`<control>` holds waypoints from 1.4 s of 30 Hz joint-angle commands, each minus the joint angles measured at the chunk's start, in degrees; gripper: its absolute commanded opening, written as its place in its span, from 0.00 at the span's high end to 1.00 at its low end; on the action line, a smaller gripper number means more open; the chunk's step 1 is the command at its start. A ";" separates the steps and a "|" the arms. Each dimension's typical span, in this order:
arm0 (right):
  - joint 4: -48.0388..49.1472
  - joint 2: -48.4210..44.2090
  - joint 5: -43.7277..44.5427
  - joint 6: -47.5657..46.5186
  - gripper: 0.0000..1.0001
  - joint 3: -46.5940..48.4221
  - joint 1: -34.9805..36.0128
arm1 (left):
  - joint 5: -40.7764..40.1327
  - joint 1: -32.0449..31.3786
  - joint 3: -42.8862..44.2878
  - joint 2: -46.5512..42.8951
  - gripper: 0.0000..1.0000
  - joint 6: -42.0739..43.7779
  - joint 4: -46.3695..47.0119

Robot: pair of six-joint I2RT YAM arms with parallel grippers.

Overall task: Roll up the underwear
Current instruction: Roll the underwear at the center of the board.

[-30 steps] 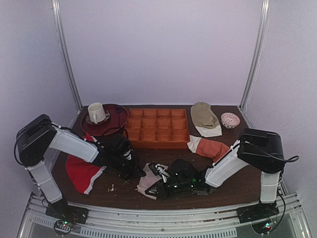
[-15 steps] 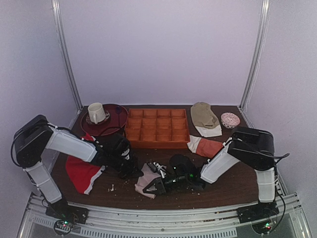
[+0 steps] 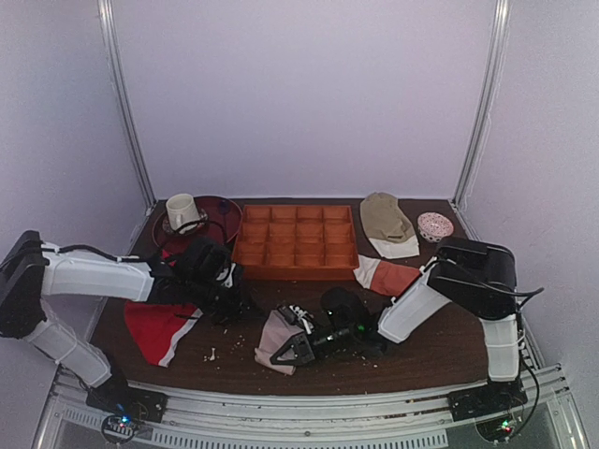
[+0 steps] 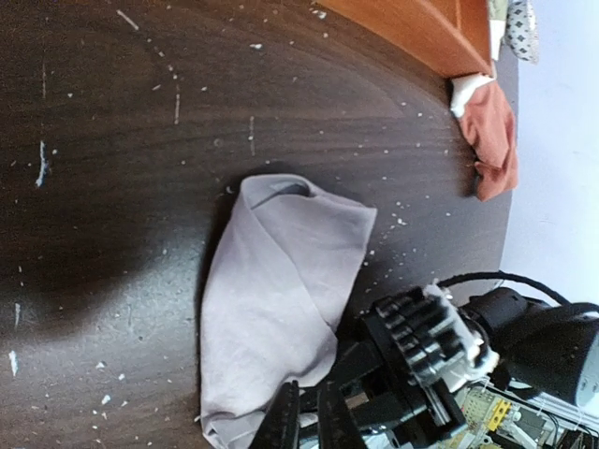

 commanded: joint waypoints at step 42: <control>-32.88 1.81 10.62 -3.27 1.00 0.03 -0.95 | -5.49 -11.23 -18.49 -8.58 0.52 -16.05 12.98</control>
